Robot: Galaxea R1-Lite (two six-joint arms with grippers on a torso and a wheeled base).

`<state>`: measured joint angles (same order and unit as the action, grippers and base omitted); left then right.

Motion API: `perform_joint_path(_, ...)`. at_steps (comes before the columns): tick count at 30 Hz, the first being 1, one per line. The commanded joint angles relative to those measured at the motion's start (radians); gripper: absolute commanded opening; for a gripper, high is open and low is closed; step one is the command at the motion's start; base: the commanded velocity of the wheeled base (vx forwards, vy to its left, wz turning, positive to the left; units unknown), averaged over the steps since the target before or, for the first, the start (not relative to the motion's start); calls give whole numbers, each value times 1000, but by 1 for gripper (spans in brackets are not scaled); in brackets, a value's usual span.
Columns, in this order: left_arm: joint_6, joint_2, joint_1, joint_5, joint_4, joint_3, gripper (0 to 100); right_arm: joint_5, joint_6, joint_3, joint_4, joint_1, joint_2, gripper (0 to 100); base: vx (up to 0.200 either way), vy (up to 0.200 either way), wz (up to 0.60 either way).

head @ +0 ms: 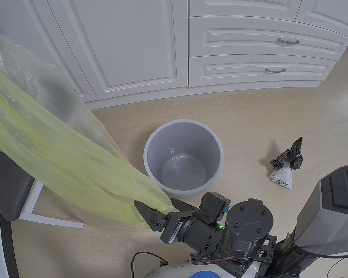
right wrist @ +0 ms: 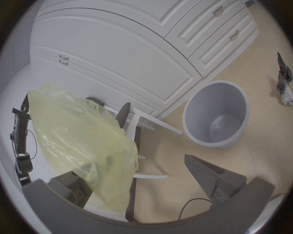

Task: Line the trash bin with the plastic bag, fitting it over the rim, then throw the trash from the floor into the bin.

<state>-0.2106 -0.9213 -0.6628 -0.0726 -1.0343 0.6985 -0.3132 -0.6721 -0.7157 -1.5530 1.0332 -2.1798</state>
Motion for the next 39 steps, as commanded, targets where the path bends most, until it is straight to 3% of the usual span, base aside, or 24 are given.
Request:
perform_joint_path(1,-1,-1,0,0,0,-1,0,-32,2,-48,-18,-7,-41,100,0,0,0)
perform_joint_path(4,-1,-1,0,0,-1,-1,0,-33,9,-50,-18,-8,-38,100,0,0,0)
perform_joint_path(5,-1,-1,0,0,-1,-1,0,-33,13,-50,-18,-10,-34,0,0,0,0)
perform_joint_path(14,-1,-7,0,2,0,-7,0,-30,23,-31,-18,-10,91,0,0,0,0)
perform_joint_path(17,-1,-14,-1,5,0,-31,0,-26,72,-8,-18,-12,144,0,0,0,0)
perform_joint_path(21,-12,-57,2,69,16,-90,0,-17,186,10,-18,-81,190,0,0,0,0)
perform_joint_path(26,-7,-131,11,77,25,-113,0,-17,290,24,27,-159,261,0,0,0,0)
perform_joint_path(28,-9,-159,17,74,31,-119,0,-17,336,21,157,-217,368,0,0,0,0)
perform_joint_path(31,-9,-168,18,71,88,-122,0,-17,338,7,355,-259,492,0,0,0,0)
perform_joint_path(33,-9,-168,20,73,92,-122,0,-17,338,7,369,-260,499,0,0,0,0)
perform_joint_path(34,-9,-169,35,79,171,-114,0,-17,338,-13,585,-285,612,0,0,0,0)
perform_joint_path(39,-12,-203,60,82,244,-119,0,-1,347,-39,878,-340,742,0,0,0,0)
